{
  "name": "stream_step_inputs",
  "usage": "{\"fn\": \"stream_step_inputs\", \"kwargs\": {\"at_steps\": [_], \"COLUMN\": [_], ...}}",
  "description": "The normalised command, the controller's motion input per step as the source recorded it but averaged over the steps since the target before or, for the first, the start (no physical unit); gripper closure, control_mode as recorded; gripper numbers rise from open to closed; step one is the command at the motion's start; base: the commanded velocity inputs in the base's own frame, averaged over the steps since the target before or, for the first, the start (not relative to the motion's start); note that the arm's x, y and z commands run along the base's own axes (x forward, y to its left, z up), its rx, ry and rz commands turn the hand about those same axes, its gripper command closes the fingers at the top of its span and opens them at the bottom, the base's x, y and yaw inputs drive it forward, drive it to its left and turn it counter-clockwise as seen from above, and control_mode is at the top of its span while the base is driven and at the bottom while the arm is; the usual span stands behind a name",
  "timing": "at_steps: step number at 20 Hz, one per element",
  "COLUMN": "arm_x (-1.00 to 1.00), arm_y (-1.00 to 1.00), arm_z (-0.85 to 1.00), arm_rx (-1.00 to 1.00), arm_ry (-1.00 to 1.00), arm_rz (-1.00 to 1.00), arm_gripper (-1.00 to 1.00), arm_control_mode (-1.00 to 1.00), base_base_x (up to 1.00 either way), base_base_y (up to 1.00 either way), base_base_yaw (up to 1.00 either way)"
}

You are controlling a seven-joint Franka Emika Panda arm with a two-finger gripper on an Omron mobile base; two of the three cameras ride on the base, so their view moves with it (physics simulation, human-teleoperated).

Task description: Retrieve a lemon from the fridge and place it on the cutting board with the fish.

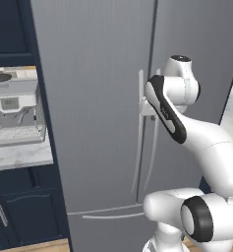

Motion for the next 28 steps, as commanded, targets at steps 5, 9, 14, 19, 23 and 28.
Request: {"fn": "stream_step_inputs", "kwargs": {"at_steps": [5,9,14,19,23,28], "arm_x": [-0.08,-0.09,0.00,0.00,0.00,0.00], "arm_y": [0.00,0.00,0.00,0.00,0.00,0.00], "arm_z": [0.00,-0.01,0.00,0.00,0.00,0.00], "arm_rx": [0.00,0.00,0.00,0.00,0.00,0.00], "arm_ry": [0.01,0.01,0.00,0.00,0.00,0.00], "arm_rz": [0.00,0.00,0.00,0.00,0.00,0.00], "arm_gripper": [-1.00,-1.00,-1.00,-1.00,-1.00,-1.00], "arm_control_mode": [-1.00,1.00,1.00,1.00,1.00,1.00], "base_base_x": [0.00,-0.11,-0.15,-0.24,-0.34,-0.44], "base_base_y": [0.00,0.04,0.20,0.23,0.26,0.28], "base_base_yaw": [0.00,0.00,-0.06,-0.08,-0.04,0.00]}}
